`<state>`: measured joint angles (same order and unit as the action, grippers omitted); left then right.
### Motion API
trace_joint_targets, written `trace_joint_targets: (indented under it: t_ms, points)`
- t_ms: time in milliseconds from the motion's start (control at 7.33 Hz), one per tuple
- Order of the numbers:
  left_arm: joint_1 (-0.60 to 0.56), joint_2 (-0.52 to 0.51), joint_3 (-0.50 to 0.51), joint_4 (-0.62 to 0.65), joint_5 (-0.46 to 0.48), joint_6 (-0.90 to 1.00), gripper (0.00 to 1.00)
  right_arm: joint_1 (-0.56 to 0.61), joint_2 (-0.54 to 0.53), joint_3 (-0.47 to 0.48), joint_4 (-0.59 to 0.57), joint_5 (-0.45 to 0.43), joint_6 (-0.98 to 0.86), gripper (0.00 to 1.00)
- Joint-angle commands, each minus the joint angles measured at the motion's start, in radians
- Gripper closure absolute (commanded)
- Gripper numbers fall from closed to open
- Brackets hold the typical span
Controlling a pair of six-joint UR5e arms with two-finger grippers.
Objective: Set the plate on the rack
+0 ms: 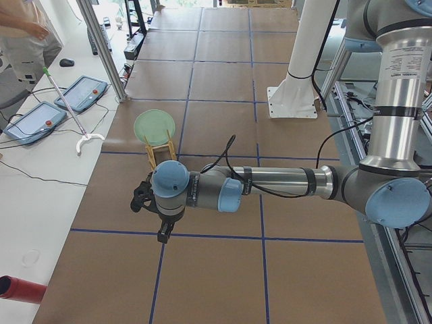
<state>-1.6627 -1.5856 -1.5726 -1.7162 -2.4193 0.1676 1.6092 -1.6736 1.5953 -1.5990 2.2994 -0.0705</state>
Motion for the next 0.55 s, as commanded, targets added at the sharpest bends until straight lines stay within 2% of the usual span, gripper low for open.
trace_joint_targets:
  t_ms: [0,409]
  points:
    - [0.001,0.015,-0.029,-0.011,0.012,-0.002,0.0,0.0,0.0,0.0,-0.001,0.0,0.0,0.0]
    - [0.0,0.073,-0.034,-0.005,0.011,0.006,0.0,0.0,0.0,0.0,0.001,0.0,0.0,0.0]
